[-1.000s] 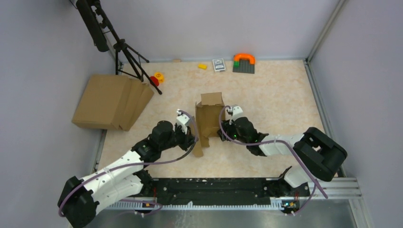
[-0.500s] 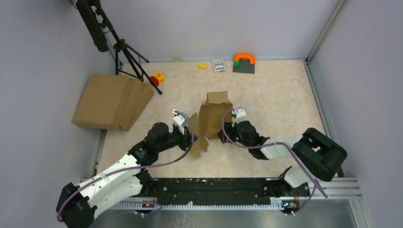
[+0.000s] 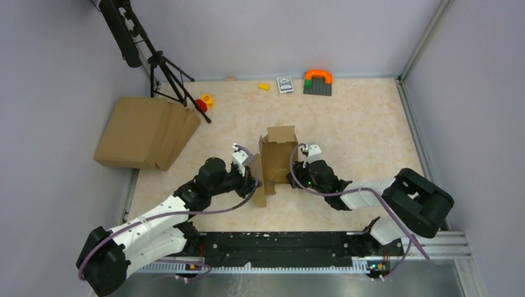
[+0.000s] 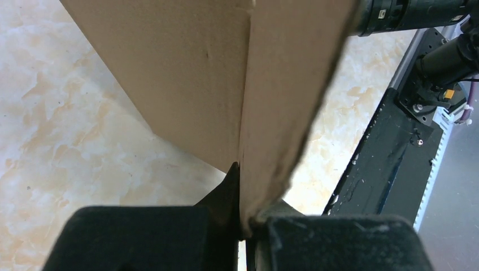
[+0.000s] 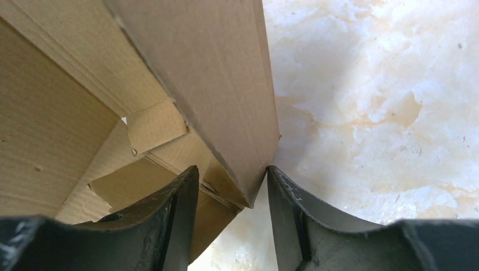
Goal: Fold the paper box
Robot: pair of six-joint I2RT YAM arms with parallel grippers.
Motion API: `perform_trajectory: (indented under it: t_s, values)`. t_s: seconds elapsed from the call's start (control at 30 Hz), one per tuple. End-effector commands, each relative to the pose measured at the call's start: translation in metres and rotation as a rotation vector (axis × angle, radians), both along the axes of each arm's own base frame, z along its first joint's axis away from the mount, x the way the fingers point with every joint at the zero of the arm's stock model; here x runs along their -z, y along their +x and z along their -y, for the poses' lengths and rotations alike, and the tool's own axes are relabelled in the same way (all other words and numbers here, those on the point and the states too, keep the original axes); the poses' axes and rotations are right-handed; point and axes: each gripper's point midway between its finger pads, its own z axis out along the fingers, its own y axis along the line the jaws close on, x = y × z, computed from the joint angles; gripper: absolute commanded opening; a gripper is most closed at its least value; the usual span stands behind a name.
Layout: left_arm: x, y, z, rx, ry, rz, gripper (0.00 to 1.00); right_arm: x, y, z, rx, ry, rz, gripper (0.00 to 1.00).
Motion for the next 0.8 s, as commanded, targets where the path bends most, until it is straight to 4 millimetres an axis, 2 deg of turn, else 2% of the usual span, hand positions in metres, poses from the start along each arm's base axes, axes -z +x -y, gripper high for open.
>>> perform_trajectory:
  t_s: [0.0,0.13,0.4,0.77]
  values:
    - [0.000,-0.007,0.004,0.043,-0.038,0.013,0.00,-0.007,0.001,-0.007,0.050,0.043,-0.006,0.45]
    - [0.001,-0.014,0.004,0.063,-0.056,0.007,0.00,-0.006,-0.002,0.001,0.088,0.080,0.007,0.43]
    - [-0.004,-0.031,0.014,0.164,-0.125,-0.002,0.00,-0.004,-0.002,-0.007,0.074,0.041,0.027,0.40]
    - [0.000,-0.041,0.019,0.224,-0.129,-0.033,0.00,-0.005,-0.006,-0.009,0.079,0.036,0.058,0.30]
